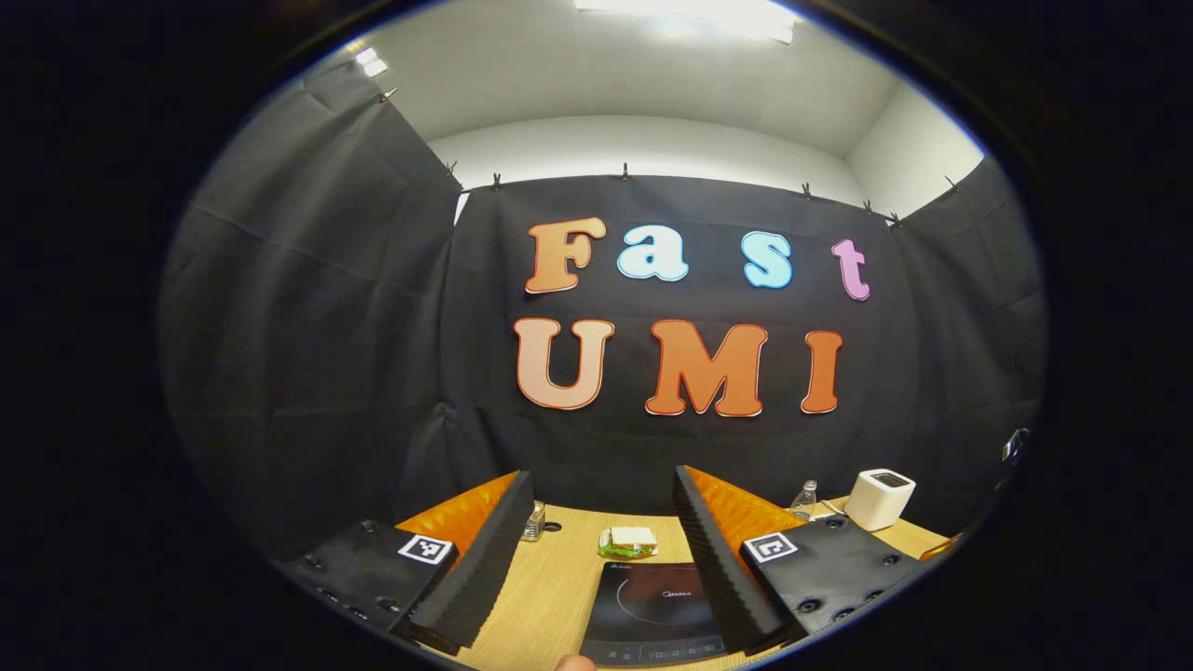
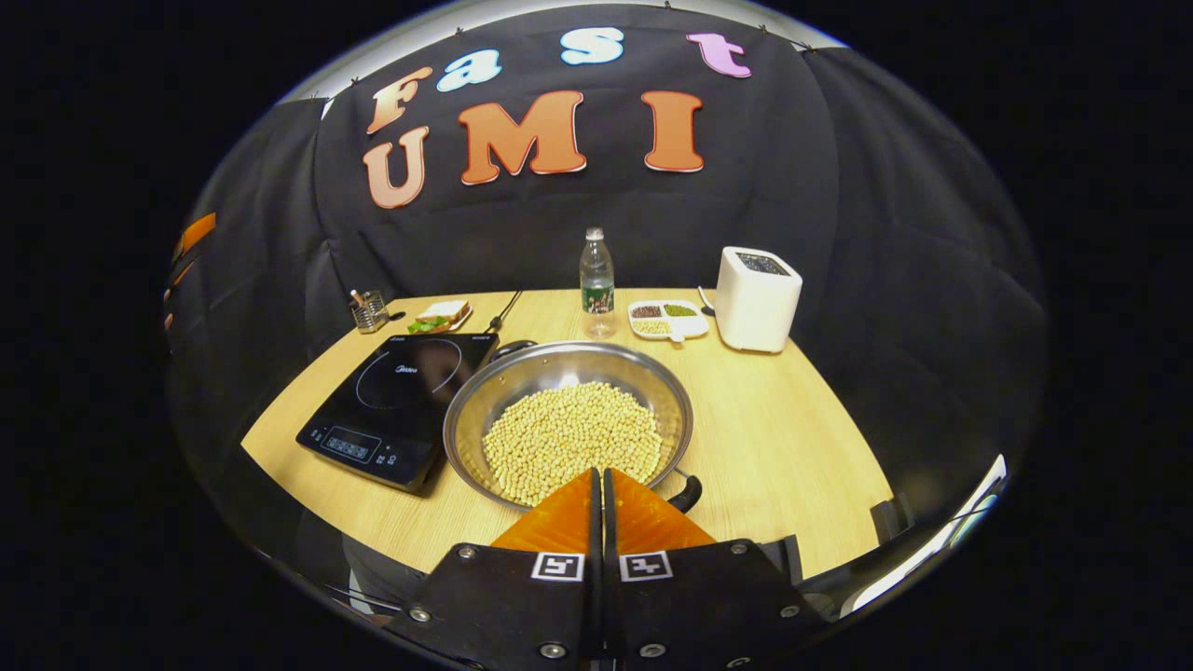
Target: First push the handle of the pot to place it horizontally, then grasp the pot with both hands and set it on the induction cooktop.
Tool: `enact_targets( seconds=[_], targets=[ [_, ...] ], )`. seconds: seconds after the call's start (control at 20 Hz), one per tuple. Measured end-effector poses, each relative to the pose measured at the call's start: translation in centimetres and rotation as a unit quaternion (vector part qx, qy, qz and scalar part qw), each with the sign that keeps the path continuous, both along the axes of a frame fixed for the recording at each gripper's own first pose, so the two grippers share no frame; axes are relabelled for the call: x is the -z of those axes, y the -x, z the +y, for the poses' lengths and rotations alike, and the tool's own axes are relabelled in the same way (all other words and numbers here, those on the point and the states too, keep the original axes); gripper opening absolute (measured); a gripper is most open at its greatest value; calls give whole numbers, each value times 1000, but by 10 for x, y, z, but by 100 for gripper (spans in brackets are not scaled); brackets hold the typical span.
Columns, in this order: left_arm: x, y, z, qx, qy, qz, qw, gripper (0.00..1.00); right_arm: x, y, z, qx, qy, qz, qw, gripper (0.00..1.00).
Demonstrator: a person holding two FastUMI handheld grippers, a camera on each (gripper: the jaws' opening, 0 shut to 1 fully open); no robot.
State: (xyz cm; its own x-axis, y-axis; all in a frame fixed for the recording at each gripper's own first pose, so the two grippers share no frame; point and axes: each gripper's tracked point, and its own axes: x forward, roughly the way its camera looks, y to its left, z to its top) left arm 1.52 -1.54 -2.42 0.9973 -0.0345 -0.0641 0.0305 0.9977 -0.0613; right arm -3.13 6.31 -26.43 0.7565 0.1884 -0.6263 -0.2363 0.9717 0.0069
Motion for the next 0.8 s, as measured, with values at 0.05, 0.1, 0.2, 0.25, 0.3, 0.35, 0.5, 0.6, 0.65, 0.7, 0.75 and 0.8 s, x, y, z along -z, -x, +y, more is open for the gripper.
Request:
enact_targets(
  seconds=[0.05, 0.1, 0.2, 0.25, 0.3, 0.35, 0.5, 0.6, 0.65, 0.7, 0.75, 0.8],
  targets=[
    [0, -1, 1, -3, -2, 0, 1000, 98, 5, 2, 0, 0, 0, 9, 1000, 0],
    [0, -2, 1, -4, -3, -1, 1000, 98, 10, 4, 0, 0, 0, 16, 1000, 0],
    [0, -3, -1, -5, -5, -2, 1000, 99, 28, 1, 1, 0, 1, 29, 1000, 0],
    [0, -2, -3, -4, -6, -2, 1000, 99, 35, 0, 2, 1, 0, 36, 999, 0],
    [0, -3, -4, -3, -6, -2, 1000, 99, 41, 0, 2, 0, 1, 43, 999, 0],
    [0, -3, -5, -1, -7, -2, 1000, 98, 47, 1, 2, 1, 1, 49, 999, 0],
    [0, -5, -8, 1, -6, -3, 1000, 98, 61, 5, 1, 2, 1, 67, 998, 0],
    [1, -4, -9, 0, -5, -3, 1000, 98, 69, 5, -1, 4, 5, 76, 997, 0],
    [2, -5, -9, 0, -4, -2, 1000, 98, 72, 4, -1, 6, 5, 79, 997, 0],
    [3, -5, -9, -1, -3, -1, 1000, 98, 74, 5, -1, 8, 3, 83, 997, 0],
    [4, -6, -9, -1, -2, 1, 1000, 99, 77, 4, 0, 9, 0, 87, 996, 0],
    [6, -7, -8, -2, -2, 3, 1000, 98, 79, 4, -1, 13, 1, 88, 996, 0]
  ],
)
